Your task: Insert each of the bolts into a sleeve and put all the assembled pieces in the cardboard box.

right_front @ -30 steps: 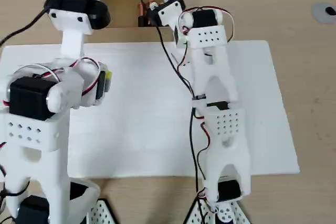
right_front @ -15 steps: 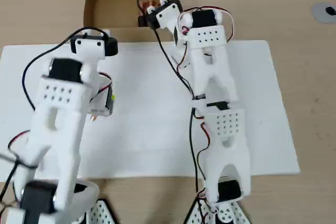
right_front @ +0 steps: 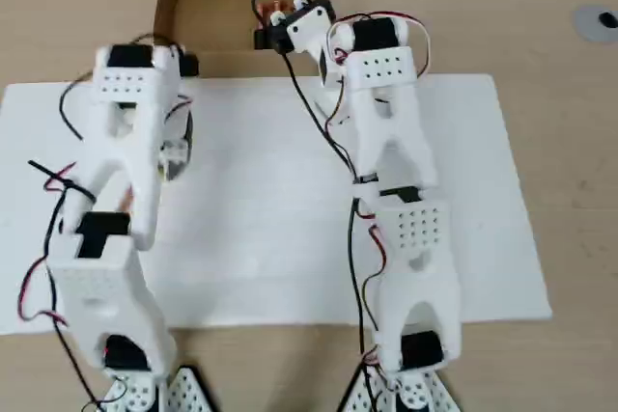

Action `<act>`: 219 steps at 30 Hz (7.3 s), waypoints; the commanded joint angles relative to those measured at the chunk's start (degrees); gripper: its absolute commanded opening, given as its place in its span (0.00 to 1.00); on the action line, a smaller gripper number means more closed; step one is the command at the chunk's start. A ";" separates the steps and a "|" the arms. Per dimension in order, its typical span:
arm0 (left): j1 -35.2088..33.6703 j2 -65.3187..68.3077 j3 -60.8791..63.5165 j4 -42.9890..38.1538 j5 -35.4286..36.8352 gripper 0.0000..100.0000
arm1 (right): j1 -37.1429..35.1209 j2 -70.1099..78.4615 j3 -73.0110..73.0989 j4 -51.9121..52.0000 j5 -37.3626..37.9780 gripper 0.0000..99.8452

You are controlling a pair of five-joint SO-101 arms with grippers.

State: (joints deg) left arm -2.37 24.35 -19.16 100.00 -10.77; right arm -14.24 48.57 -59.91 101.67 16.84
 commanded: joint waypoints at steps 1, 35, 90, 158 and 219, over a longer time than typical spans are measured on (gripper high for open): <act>-0.44 1.80 -3.96 0.44 -0.44 0.01 | -0.57 -0.48 -2.07 0.70 0.62 0.25; -28.66 -46.20 26.37 0.26 -7.21 0.08 | -6.20 -0.57 0.84 0.79 0.26 0.25; -17.76 -68.35 65.23 -20.40 7.03 0.08 | 9.80 -2.15 9.19 -6.24 23.82 0.25; 0.00 -67.82 52.57 -23.30 15.91 0.08 | 15.87 -8.75 -6.73 0.79 22.33 0.01; -0.18 -16.57 31.03 -37.54 19.16 0.22 | 18.59 -24.75 4.79 0.79 7.21 0.01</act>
State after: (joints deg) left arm -2.29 7.38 16.00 63.16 8.75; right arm 3.52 28.62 -55.08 101.67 24.48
